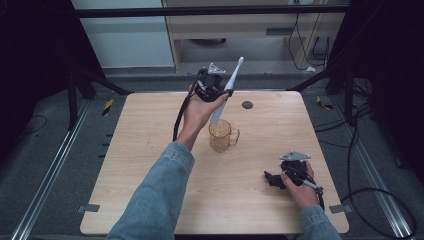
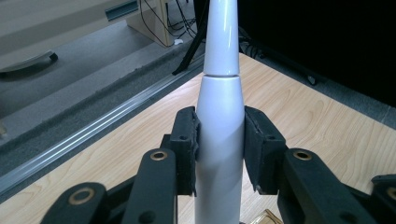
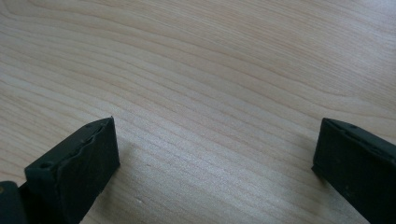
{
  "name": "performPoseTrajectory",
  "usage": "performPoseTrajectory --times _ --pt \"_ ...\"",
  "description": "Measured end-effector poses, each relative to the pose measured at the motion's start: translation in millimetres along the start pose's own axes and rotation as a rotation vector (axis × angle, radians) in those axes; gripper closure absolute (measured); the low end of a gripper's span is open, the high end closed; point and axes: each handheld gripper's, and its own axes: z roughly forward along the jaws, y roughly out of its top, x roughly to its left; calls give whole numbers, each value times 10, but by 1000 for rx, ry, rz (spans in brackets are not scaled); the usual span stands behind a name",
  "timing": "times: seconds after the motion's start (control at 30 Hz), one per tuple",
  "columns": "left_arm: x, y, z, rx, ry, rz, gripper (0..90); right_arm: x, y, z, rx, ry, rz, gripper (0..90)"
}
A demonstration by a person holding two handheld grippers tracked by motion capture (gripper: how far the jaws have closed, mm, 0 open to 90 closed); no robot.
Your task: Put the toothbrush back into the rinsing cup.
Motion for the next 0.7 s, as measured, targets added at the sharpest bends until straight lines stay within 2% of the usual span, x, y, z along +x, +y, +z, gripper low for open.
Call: performPoseTrajectory --times 0.1,0.2,0.23,0.3,0.7 --pt "-12 -52 64 -10 -18 -18 669 0 0 0 1 0 0 3" --pt "-28 -77 96 -4 -20 -16 669 1 0 -1 1 0 2 4" --pt "-59 -90 117 2 -10 4 669 1 0 -1 2 1 2 4" --pt "-66 -90 124 1 -10 7 669 2 1 -1 0 1 5 3" --pt "-61 -150 143 -6 -19 2 669 4 1 -1 0 3 3 4"
